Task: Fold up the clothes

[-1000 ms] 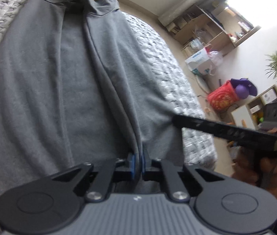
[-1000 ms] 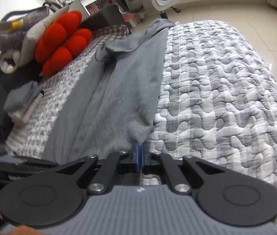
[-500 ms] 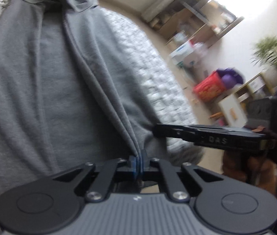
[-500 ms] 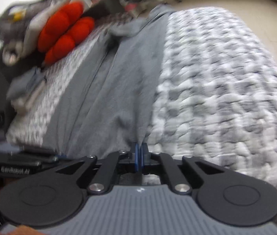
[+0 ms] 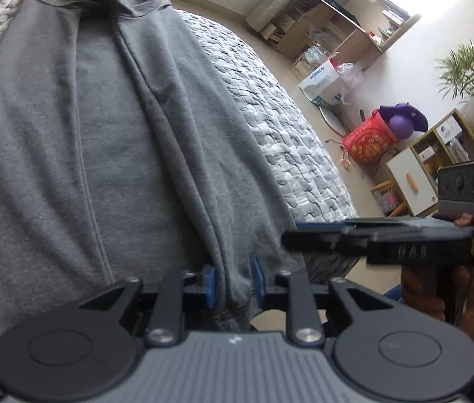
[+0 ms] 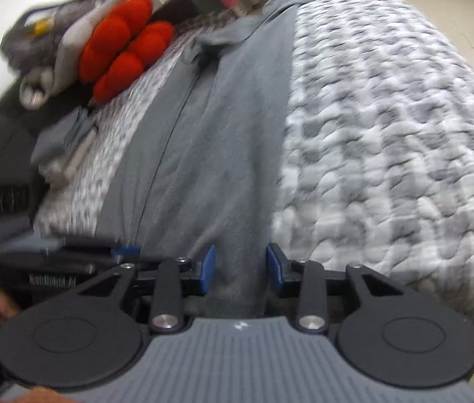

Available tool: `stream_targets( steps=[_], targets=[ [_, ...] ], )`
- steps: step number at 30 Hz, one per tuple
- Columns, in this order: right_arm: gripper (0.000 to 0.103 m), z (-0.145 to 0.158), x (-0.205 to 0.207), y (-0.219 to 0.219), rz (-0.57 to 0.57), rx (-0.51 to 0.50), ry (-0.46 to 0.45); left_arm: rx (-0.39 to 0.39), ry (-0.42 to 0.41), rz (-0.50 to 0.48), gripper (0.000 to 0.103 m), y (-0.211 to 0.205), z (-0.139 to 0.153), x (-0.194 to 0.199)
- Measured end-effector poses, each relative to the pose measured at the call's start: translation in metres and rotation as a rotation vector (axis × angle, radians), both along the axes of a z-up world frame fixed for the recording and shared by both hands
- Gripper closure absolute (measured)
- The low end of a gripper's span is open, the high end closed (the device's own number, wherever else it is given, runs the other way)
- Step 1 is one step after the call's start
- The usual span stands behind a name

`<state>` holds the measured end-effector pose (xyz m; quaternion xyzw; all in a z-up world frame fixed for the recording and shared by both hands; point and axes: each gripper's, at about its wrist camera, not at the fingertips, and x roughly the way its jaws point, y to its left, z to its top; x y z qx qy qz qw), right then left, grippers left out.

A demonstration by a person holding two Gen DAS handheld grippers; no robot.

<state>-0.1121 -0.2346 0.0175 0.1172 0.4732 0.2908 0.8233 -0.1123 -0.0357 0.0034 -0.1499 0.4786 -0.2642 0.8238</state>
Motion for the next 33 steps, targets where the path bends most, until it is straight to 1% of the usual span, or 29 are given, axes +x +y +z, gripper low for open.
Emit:
stream_targets(
  steps=[1,2,5,7,9,10,11,12,13,14,15,18,20,22,24,27,31,32,33],
  targets=[
    [0.101,0.000,-0.003,0.003,0.000,-0.029,-0.020,0.005,-0.002,-0.003,0.095,-0.002,0.000,0.000],
    [0.100,-0.001,-0.003,0.003,-0.014,-0.042,-0.026,0.005,0.004,-0.004,0.100,-0.001,0.000,0.001],
    [0.102,0.003,-0.004,-0.005,-0.074,-0.063,-0.055,0.006,0.022,-0.005,0.100,0.003,0.000,0.002],
    [0.101,0.000,-0.003,-0.006,-0.072,-0.054,-0.032,0.006,0.033,-0.006,0.099,0.005,0.000,0.003],
    [0.098,-0.002,-0.001,-0.003,-0.041,-0.064,-0.014,0.006,0.045,-0.007,0.097,0.007,0.001,0.004],
    [0.091,-0.001,0.000,-0.004,-0.035,-0.055,-0.006,0.006,0.051,-0.007,0.095,0.008,0.001,0.005],
    [0.089,0.001,0.002,-0.005,-0.035,-0.044,0.002,0.010,0.054,-0.006,0.089,0.010,0.003,0.006],
    [0.083,0.003,0.005,-0.009,-0.048,-0.032,0.005,0.020,0.053,-0.001,0.077,0.011,0.008,0.007],
    [0.068,0.006,0.007,-0.012,-0.068,-0.032,-0.006,0.031,0.046,0.008,0.069,0.012,0.015,0.008],
    [0.060,0.011,0.011,-0.016,-0.089,-0.034,-0.021,0.042,0.028,0.022,0.061,0.015,0.022,0.009],
    [0.055,0.015,0.017,-0.018,-0.100,-0.028,-0.031,0.046,0.015,0.035,0.060,0.018,0.029,0.013],
    [0.055,0.027,0.041,-0.019,-0.109,-0.021,-0.050,0.053,-0.001,0.077,0.059,0.025,0.047,0.037],
    [0.055,0.033,0.064,-0.015,-0.096,-0.028,-0.052,0.074,-0.013,0.114,0.059,0.026,0.055,0.064],
    [0.055,0.035,0.092,-0.009,-0.091,-0.037,-0.045,0.079,-0.019,0.144,0.058,0.026,0.057,0.099],
    [0.055,0.036,0.120,-0.008,-0.105,-0.045,-0.042,0.086,-0.012,0.195,0.059,0.028,0.053,0.135],
    [0.055,0.034,0.155,-0.007,-0.133,-0.044,-0.039,0.137,-0.013,0.245,0.060,0.029,0.043,0.180],
    [0.055,0.022,0.191,-0.006,-0.149,-0.045,-0.039,0.187,0.004,0.287,0.061,0.034,0.024,0.223],
    [0.055,0.019,0.198,-0.004,-0.149,-0.044,-0.042,0.192,0.001,0.289,0.062,0.034,0.020,0.231],
    [0.055,0.015,0.205,-0.003,-0.147,-0.041,-0.042,0.198,-0.013,0.291,0.068,0.032,0.018,0.238]
  ],
)
